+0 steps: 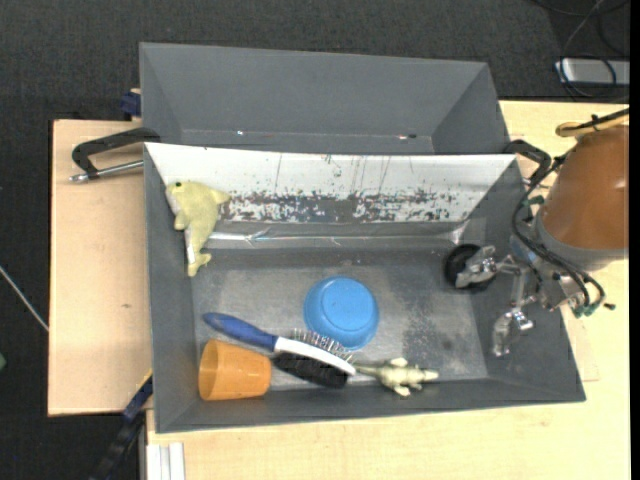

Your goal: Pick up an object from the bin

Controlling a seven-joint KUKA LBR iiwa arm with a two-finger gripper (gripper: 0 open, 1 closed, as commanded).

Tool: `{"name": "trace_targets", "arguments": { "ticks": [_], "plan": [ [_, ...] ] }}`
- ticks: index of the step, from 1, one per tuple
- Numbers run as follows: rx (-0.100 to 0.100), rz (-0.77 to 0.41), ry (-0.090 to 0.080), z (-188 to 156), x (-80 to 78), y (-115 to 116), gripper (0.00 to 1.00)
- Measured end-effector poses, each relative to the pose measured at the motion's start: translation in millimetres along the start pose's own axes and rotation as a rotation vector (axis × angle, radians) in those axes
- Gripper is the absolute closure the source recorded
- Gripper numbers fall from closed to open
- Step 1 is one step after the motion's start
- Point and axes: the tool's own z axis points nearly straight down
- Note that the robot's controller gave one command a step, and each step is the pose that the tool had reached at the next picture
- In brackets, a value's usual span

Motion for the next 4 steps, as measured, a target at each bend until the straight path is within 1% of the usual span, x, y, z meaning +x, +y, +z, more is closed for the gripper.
{"name": "trace_targets", "arguments": {
  "ticks": [1, 2, 3, 4],
  "plan": [
    [0.005, 0.173, -0.012, -38.9, 10.9, -3.9, 0.0],
    [0.001, 0.128, -0.009, 50.7, -56.7, 7.0, 0.0],
    [0.001, 0.175, -0.009, 57.0, -67.2, -11.4, 0.0],
    [0.005, 0.175, -0.018, 55.4, -69.1, -12.2, 1.0]
  ]
}}
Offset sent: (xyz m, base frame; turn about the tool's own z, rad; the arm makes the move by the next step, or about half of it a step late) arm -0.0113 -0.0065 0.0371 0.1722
